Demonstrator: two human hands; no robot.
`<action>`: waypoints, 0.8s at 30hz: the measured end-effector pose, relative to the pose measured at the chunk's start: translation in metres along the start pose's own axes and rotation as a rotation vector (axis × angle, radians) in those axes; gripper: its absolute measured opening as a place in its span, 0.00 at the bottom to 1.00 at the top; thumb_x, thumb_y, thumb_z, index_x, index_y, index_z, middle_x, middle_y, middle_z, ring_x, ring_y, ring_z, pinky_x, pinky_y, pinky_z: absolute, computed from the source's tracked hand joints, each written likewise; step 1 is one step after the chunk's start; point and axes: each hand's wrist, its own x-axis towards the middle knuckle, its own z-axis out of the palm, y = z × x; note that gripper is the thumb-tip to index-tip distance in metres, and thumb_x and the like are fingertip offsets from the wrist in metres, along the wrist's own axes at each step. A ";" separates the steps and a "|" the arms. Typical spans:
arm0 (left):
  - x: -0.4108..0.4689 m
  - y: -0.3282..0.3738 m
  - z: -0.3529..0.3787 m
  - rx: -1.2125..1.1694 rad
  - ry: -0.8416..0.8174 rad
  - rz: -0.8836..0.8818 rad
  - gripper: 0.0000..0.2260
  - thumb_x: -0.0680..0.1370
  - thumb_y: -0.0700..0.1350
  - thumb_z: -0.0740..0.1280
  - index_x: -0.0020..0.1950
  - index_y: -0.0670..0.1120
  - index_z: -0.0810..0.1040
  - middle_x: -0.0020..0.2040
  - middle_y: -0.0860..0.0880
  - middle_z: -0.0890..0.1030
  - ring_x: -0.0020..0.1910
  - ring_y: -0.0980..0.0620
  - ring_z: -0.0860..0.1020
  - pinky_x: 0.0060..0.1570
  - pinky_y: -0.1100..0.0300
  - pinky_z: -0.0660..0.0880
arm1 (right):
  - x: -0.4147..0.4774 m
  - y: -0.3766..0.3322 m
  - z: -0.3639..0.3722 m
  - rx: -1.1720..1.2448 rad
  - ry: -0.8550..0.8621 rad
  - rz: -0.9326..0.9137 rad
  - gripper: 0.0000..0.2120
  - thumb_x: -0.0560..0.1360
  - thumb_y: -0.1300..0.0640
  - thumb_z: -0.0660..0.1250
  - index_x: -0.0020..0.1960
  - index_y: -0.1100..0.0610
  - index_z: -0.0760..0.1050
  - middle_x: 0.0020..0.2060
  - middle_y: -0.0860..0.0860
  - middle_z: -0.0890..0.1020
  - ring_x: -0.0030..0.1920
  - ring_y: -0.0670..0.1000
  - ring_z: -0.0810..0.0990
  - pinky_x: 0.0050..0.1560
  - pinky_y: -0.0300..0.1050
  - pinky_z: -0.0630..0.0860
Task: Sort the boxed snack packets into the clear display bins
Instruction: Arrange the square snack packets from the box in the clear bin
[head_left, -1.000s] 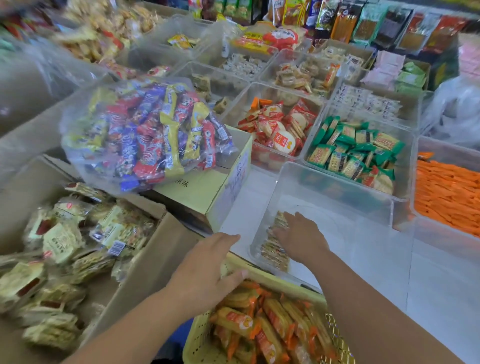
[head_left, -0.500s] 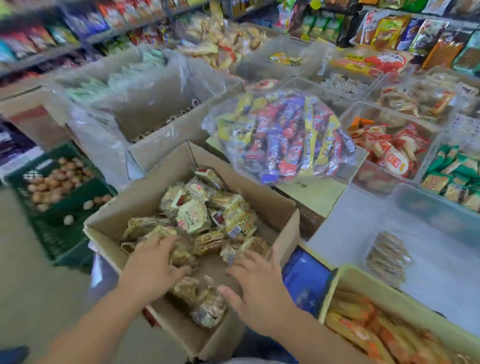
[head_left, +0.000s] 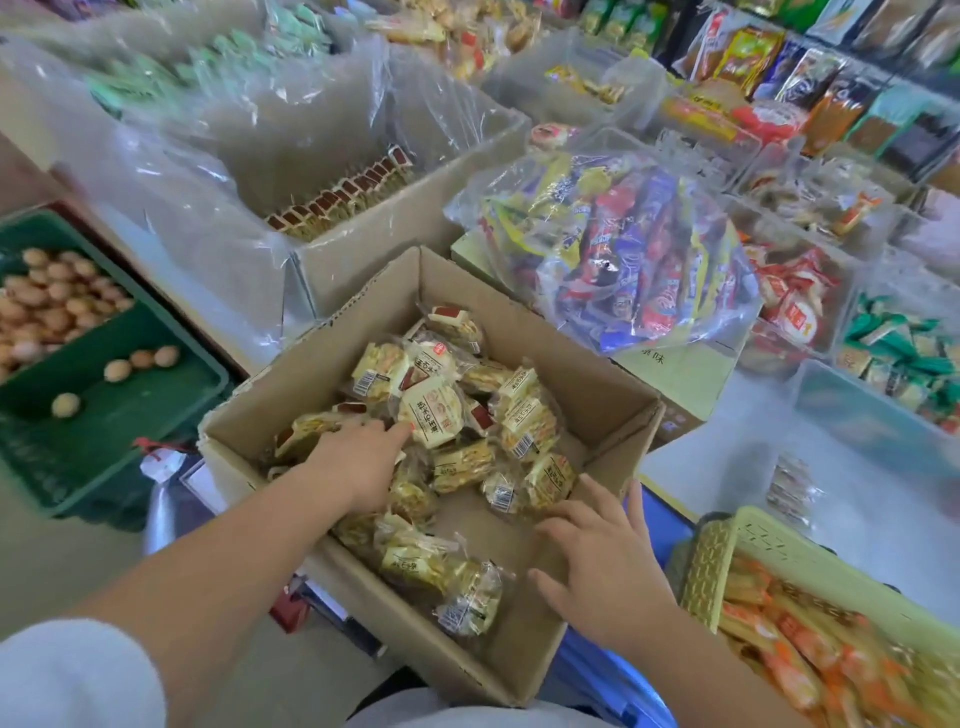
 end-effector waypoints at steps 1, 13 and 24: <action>-0.001 -0.002 0.001 -0.018 0.020 0.021 0.38 0.73 0.50 0.75 0.77 0.52 0.58 0.67 0.44 0.74 0.68 0.41 0.70 0.61 0.44 0.76 | 0.002 -0.002 -0.002 -0.024 -0.017 -0.004 0.39 0.69 0.26 0.42 0.71 0.39 0.71 0.69 0.38 0.72 0.81 0.55 0.46 0.69 0.66 0.21; -0.076 -0.032 0.013 -0.691 0.543 0.108 0.34 0.72 0.49 0.77 0.76 0.56 0.69 0.73 0.54 0.72 0.71 0.52 0.69 0.71 0.52 0.68 | 0.061 -0.066 0.010 0.304 -0.330 -0.189 0.44 0.74 0.41 0.71 0.82 0.51 0.52 0.78 0.52 0.63 0.75 0.53 0.64 0.72 0.45 0.64; -0.127 -0.038 0.015 -1.632 0.550 0.031 0.27 0.71 0.43 0.78 0.64 0.67 0.77 0.60 0.59 0.83 0.56 0.57 0.82 0.54 0.57 0.78 | 0.089 -0.106 0.033 0.162 -0.349 -0.105 0.23 0.77 0.54 0.70 0.70 0.54 0.67 0.58 0.55 0.80 0.51 0.56 0.80 0.47 0.48 0.77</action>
